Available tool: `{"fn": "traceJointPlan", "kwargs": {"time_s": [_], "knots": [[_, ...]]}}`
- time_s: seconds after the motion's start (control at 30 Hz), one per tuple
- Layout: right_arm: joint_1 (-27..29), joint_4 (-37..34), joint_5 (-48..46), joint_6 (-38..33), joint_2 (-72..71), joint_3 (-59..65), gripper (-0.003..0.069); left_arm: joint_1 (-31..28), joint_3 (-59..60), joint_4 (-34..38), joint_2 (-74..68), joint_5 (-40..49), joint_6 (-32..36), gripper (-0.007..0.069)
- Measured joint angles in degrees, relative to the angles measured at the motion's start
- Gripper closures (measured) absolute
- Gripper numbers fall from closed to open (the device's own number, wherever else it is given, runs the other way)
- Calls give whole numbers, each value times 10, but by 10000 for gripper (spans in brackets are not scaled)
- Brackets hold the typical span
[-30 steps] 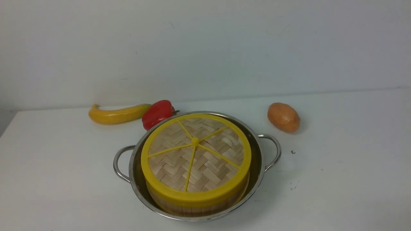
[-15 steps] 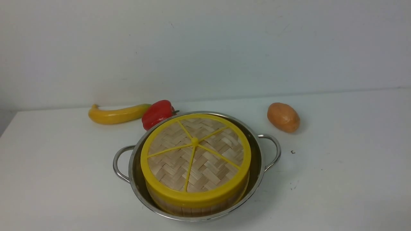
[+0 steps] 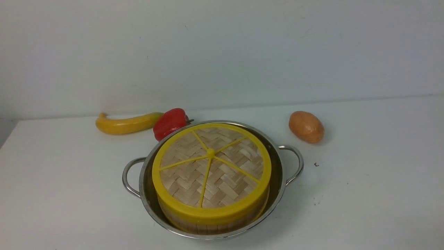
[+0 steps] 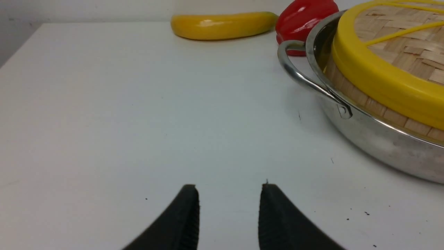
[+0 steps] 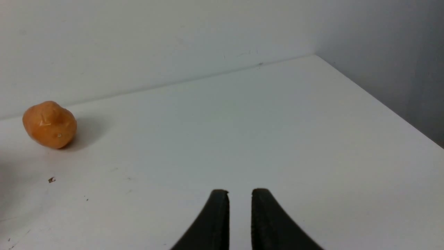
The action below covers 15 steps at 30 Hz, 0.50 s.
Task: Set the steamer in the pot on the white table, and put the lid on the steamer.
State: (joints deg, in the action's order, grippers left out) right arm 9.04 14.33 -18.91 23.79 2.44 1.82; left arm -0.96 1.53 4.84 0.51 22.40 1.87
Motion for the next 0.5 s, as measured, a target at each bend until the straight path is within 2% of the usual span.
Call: {"fn": "traceJointPlan", "kwargs": {"time_s": [0.5], "knots": [[0, 0, 0, 0, 0, 0, 563, 0, 0, -18, 0, 1, -11, 386]]}}
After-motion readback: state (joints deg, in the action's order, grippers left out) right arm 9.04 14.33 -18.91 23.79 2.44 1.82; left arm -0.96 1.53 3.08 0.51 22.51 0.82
